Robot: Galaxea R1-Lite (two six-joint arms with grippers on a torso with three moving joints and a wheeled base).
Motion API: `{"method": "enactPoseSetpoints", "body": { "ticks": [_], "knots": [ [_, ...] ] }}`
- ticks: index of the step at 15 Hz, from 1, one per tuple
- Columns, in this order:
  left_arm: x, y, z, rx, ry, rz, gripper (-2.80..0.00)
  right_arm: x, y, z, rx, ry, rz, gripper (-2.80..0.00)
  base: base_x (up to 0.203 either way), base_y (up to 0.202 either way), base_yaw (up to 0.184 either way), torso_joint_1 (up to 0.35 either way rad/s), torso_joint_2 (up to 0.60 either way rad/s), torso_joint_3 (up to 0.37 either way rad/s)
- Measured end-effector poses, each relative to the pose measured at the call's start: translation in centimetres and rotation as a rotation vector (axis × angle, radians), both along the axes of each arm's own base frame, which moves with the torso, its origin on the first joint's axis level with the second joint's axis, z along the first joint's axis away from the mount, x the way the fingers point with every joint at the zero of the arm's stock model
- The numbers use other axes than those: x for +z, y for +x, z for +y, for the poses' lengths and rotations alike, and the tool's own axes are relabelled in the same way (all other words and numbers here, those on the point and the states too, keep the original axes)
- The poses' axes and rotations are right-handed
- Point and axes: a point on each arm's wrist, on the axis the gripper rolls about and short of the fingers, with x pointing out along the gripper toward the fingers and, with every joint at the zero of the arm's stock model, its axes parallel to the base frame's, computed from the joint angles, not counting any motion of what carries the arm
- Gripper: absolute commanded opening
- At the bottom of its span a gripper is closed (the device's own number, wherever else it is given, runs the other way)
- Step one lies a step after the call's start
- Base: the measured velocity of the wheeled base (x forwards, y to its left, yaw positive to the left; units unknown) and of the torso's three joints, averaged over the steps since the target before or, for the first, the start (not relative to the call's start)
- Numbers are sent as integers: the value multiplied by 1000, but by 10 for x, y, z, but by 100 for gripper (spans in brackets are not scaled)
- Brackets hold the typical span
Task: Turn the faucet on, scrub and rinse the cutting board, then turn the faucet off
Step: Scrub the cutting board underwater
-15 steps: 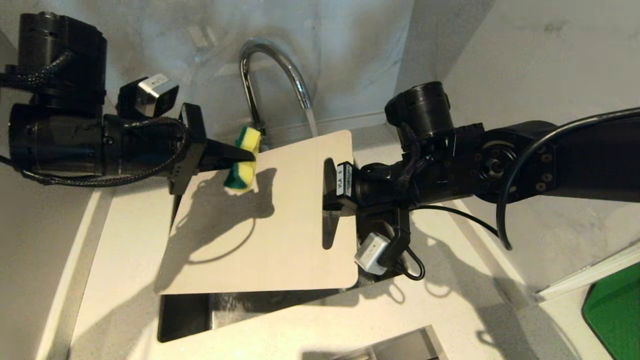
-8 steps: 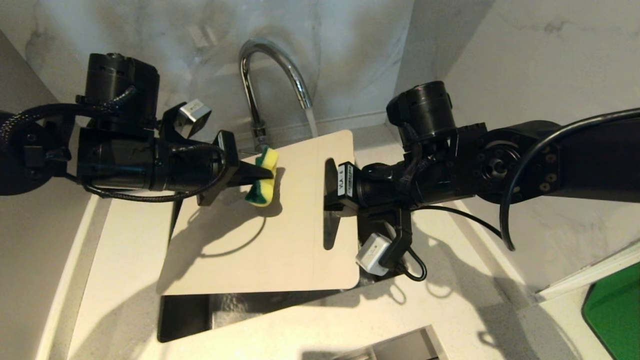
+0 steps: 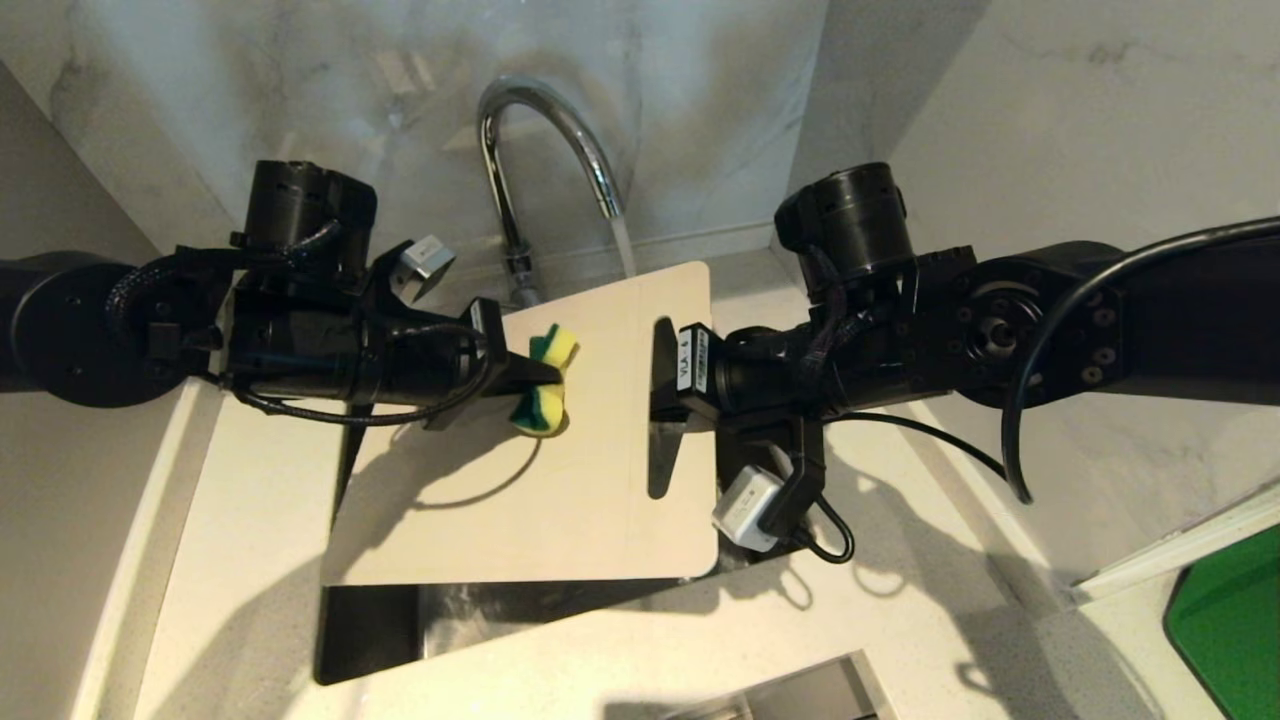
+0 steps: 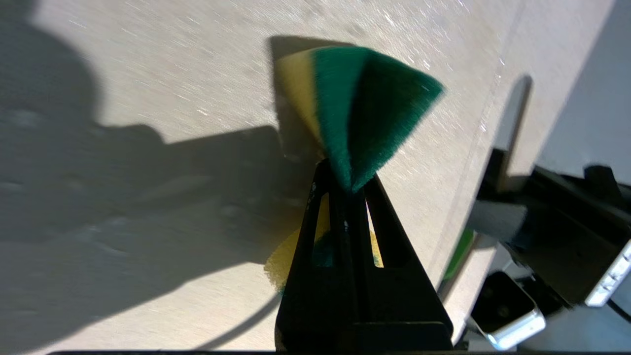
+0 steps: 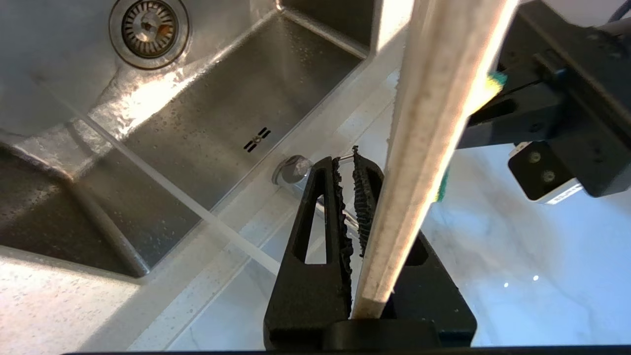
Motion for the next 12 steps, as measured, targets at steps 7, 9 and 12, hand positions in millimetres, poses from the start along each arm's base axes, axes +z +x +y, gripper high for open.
{"method": "enactPoseSetpoints", "body": {
  "ticks": [7,9,12],
  "knots": [
    [-27,15,30,66,75,33,-280,-1,0,0,-3,-3,4,-280,0,0,0,0,0,0],
    [-39,19,43,99,84,42,-280,-2,1,0,-3,-3,6,-280,0,0,0,0,0,0],
    [-56,25,64,146,107,37,-280,-1,1,0,-3,-1,4,-280,0,0,0,0,0,0]
  ]
}}
